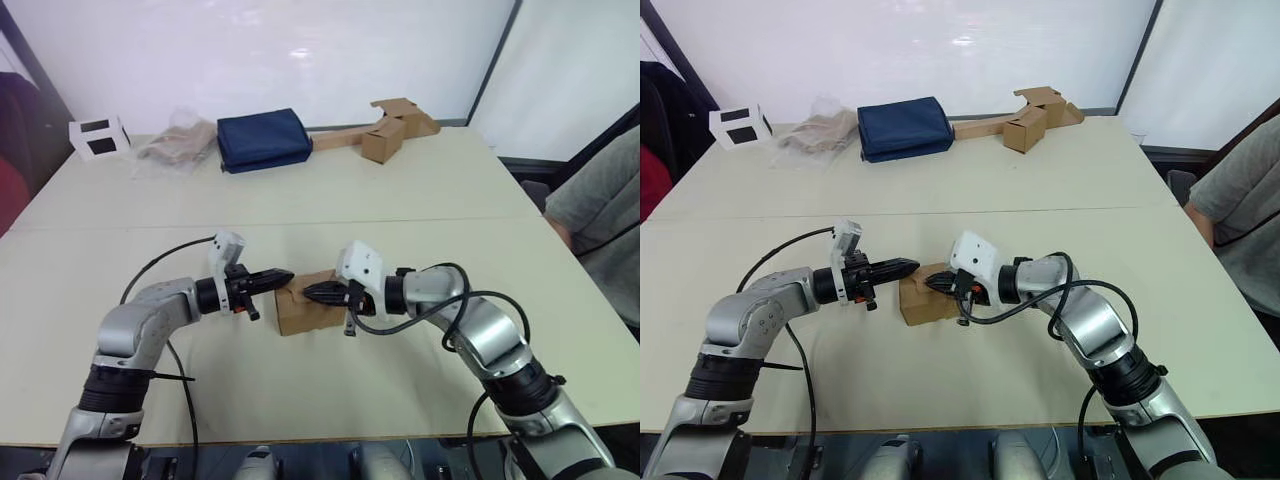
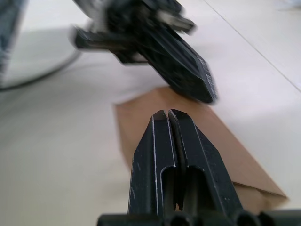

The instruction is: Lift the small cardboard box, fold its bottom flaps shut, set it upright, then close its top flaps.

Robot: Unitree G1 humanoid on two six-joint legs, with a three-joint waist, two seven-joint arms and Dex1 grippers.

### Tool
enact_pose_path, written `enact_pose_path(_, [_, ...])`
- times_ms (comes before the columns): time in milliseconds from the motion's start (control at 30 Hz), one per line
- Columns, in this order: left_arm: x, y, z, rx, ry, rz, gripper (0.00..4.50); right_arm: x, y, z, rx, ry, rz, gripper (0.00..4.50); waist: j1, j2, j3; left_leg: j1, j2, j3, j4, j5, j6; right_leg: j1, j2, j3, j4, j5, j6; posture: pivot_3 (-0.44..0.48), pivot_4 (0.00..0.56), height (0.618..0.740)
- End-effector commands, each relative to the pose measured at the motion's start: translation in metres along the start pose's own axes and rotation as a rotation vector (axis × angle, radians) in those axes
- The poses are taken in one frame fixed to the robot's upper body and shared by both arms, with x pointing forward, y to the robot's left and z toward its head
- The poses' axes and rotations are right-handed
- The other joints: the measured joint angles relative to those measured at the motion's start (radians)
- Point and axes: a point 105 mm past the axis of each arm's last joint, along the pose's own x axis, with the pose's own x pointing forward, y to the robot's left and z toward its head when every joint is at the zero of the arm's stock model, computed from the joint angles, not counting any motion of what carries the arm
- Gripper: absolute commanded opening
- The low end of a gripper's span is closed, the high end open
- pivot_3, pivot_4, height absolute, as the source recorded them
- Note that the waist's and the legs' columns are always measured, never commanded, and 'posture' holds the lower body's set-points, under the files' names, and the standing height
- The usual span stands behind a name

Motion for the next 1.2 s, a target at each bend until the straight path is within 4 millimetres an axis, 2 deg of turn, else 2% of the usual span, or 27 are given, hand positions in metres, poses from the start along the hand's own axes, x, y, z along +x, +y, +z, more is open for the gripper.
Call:
enact_pose_path(33, [0.000, -0.005, 0.012, 0.011, -0.036, -0.018, 0.05, 0.001, 0.003, 0.006, -0.046, -0.016, 0.012, 0.00, 0.003, 0.000, 0.000, 0.000, 0.000, 0.000, 0.000, 0.000, 0.000, 0.000, 0.000, 0.000, 0.000, 0.000, 0.000, 0.000, 0.150, 0.740])
enact_pose_path(400, [0.004, -0.011, 0.020, 0.001, -0.052, -0.017, 0.05, 0.004, 0.010, 0.004, -0.052, -0.018, 0.052, 0.00, 0.005, 0.000, 0.000, 0.000, 0.000, 0.000, 0.000, 0.000, 0.000, 0.000, 0.000, 0.000, 0.000, 0.000, 0.000, 0.000, 0.150, 0.740])
enact_pose_path(667, [0.007, -0.017, 0.023, 0.003, -0.042, -0.028, 0.05, 0.008, -0.002, -0.007, -0.081, 0.032, -0.012, 0.00, 0.005, 0.000, 0.000, 0.000, 0.000, 0.000, 0.000, 0.000, 0.000, 0.000, 0.000, 0.000, 0.000, 0.000, 0.000, 0.000, 0.150, 0.740])
enact_pose_path(767, [0.007, -0.016, 0.021, 0.006, -0.032, -0.023, 0.05, 0.008, -0.002, -0.003, -0.065, 0.008, -0.008, 0.00, 0.005, 0.000, 0.000, 0.000, 0.000, 0.000, 0.000, 0.000, 0.000, 0.000, 0.000, 0.000, 0.000, 0.000, 0.000, 0.000, 0.150, 0.740])
enact_pose_path(1000, [0.004, -0.009, 0.010, 0.004, -0.006, 0.008, 0.05, -0.002, 0.014, 0.014, -0.054, -0.058, 0.081, 0.00, 0.005, 0.000, 0.000, 0.000, 0.000, 0.000, 0.000, 0.000, 0.000, 0.000, 0.000, 0.000, 0.000, 0.000, 0.000, 0.000, 0.150, 0.740])
enact_pose_path(1200, [0.005, -0.007, 0.005, -0.007, -0.008, 0.017, 0.05, -0.008, 0.016, 0.016, -0.051, -0.054, 0.089, 0.00, 0.005, 0.000, 0.000, 0.000, 0.000, 0.000, 0.000, 0.000, 0.000, 0.000, 0.000, 0.000, 0.000, 0.000, 0.000, 0.000, 0.150, 0.740])
